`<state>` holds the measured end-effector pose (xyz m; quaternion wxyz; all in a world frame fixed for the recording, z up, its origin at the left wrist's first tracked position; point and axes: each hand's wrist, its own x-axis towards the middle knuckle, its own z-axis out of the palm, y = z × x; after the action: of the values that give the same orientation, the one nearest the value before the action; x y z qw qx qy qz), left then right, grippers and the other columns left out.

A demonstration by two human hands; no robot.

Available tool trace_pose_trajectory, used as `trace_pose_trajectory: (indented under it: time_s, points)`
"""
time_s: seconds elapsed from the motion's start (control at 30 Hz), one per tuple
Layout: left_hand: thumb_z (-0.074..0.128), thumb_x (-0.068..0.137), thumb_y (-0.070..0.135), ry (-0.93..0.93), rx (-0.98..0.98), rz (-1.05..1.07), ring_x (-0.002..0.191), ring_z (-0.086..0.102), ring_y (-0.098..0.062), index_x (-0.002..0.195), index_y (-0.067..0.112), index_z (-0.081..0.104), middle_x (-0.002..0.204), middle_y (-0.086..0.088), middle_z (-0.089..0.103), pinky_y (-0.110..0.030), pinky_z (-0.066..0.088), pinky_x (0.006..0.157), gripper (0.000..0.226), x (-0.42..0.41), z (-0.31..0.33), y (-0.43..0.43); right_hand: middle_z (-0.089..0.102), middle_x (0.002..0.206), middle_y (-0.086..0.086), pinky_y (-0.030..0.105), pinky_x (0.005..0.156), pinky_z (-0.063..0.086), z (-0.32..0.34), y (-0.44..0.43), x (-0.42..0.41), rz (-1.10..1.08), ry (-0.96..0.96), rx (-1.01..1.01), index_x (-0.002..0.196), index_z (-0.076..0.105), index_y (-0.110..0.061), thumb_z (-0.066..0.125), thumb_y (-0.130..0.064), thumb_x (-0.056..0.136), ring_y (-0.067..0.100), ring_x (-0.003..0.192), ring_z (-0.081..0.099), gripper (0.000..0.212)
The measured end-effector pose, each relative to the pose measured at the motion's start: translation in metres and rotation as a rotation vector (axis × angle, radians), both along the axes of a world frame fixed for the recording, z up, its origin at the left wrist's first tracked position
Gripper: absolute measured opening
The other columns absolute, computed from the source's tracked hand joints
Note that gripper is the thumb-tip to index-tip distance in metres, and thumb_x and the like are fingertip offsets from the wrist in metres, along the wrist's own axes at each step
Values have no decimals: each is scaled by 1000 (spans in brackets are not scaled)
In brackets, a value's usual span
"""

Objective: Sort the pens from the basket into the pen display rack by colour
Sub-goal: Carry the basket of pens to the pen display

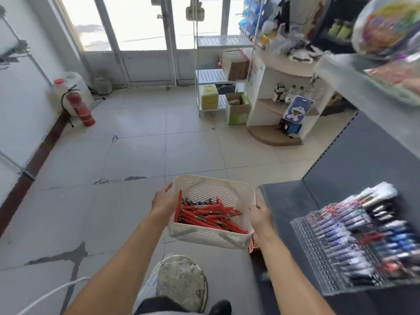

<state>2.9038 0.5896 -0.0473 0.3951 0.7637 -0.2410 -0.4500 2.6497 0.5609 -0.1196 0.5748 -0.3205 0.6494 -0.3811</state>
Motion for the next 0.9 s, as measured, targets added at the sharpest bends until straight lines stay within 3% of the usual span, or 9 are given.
trace_pose_trajectory:
  time_s: [0.2, 0.33, 0.43, 0.5, 0.6, 0.67, 0.77, 0.83, 0.9]
  points:
    - [65, 80, 40, -21, -14, -215, 118, 59, -25, 136, 30, 61, 130, -3, 65, -46, 49, 105, 57, -75, 1, -59, 77, 107, -7, 45, 88, 61, -4, -3, -66, -259, 40, -9, 114, 73, -44, 47, -20, 85, 21, 100, 72, 45]
    - [58, 95, 19, -19, -15, -353, 113, 59, -25, 143, 21, 55, 132, -6, 63, -33, 48, 94, 48, -122, -7, -91, 74, 105, -4, 38, 88, 59, 6, 5, -99, -411, 104, 3, 112, 72, -36, 46, -10, 92, 17, 93, 68, 42]
    - [57, 93, 24, -72, 16, -493, 119, 60, -29, 144, 24, 55, 134, -8, 63, -38, 50, 99, 50, -156, -17, -118, 72, 110, 0, 45, 94, 57, 1, 12, -122, -542, 158, 44, 122, 70, -33, 48, -11, 92, 24, 100, 66, 43]
    - [55, 92, 26, -81, 40, -631, 105, 64, -28, 132, 23, 64, 122, -10, 69, -41, 54, 94, 41, -178, -21, -135, 72, 112, 4, 45, 94, 56, -9, 16, -133, -642, 181, 84, 124, 70, -27, 50, -12, 92, 26, 100, 66, 40]
    - [53, 95, 14, -93, 51, -854, 100, 64, -28, 128, 17, 67, 117, -14, 70, -40, 53, 93, 35, -210, -41, -165, 69, 126, 7, 35, 94, 48, -31, 24, -141, -843, 176, 150, 133, 66, -19, 54, -12, 94, 26, 108, 63, 41]
    - [54, 95, 10, -88, 82, -957, 102, 65, -30, 128, 16, 66, 117, -15, 70, -41, 54, 91, 36, -224, -59, -179, 64, 135, 5, 35, 97, 44, -44, 30, -135, -975, 151, 183, 138, 62, -18, 54, -12, 95, 29, 122, 59, 44]
    - [53, 94, 4, -104, 118, -1159, 89, 65, -29, 113, 13, 67, 107, -17, 70, -40, 56, 83, 25, -242, -95, -201, 61, 138, 1, 37, 99, 44, -71, 40, -113, -1157, 121, 248, 142, 57, -21, 52, -15, 99, 28, 126, 56, 44]
    - [52, 94, 3, -99, 144, -1249, 84, 61, -26, 119, 8, 69, 105, -18, 69, -37, 52, 82, 30, -248, -113, -204, 62, 136, 7, 34, 92, 45, -83, 48, -97, -1233, 135, 331, 139, 59, -16, 52, -17, 100, 30, 121, 58, 40]
    - [52, 96, 4, -86, 152, -1315, 81, 59, -24, 117, 11, 69, 102, -17, 67, -35, 49, 80, 28, -251, -128, -202, 67, 121, 9, 28, 75, 43, -94, 56, -83, -1301, 130, 354, 129, 65, -11, 52, -15, 99, 25, 103, 61, 33]
